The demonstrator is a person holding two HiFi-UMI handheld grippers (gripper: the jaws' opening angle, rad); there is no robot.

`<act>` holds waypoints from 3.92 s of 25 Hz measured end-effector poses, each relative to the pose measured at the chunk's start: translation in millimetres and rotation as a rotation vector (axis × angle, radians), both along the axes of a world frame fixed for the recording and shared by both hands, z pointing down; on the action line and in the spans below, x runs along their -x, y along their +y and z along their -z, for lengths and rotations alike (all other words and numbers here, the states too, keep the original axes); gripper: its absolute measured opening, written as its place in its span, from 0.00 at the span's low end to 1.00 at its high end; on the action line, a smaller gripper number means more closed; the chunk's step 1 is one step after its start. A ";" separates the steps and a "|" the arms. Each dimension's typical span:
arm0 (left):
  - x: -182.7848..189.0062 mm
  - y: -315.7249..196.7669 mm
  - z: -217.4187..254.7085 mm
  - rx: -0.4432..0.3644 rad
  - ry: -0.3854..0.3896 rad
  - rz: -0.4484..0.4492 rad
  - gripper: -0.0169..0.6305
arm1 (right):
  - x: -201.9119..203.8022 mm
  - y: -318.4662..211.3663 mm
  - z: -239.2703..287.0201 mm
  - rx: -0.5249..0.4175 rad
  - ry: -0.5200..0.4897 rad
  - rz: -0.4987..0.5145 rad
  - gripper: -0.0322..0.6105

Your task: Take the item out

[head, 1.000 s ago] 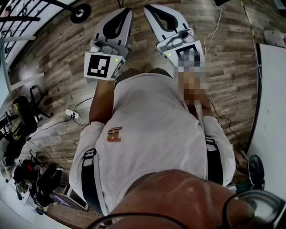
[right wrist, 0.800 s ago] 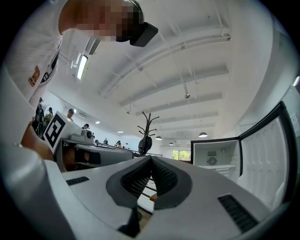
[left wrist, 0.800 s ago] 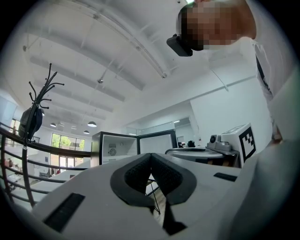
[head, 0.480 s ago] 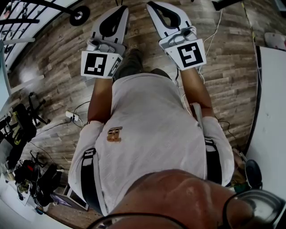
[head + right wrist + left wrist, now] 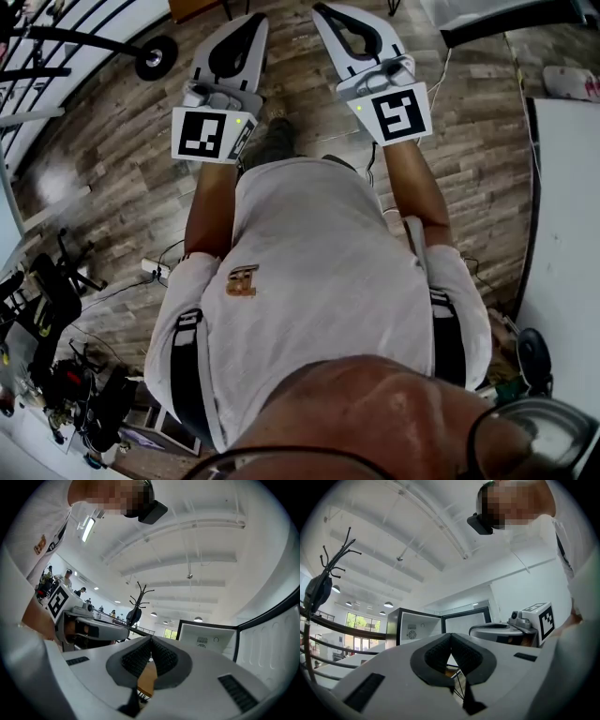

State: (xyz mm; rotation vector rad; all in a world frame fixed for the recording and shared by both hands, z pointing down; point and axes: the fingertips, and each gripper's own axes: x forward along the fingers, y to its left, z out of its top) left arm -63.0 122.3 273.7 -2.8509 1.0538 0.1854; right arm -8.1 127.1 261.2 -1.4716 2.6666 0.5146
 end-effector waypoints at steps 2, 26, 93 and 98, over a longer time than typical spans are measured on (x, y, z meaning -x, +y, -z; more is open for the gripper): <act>2.0 -28.1 -1.7 0.001 -0.001 -0.007 0.05 | 1.4 -28.6 -0.4 -0.004 0.015 -0.013 0.10; -13.9 -283.7 -33.7 0.020 -0.002 -0.119 0.05 | -15.9 -286.6 -66.0 0.097 0.295 -0.131 0.10; -76.7 -386.1 -120.9 0.190 -0.121 0.072 0.05 | -95.7 -503.6 -328.8 0.083 1.400 0.078 0.33; -72.3 -384.9 -122.4 0.195 -0.132 0.073 0.05 | -90.0 -507.8 -324.6 0.072 1.397 0.076 0.33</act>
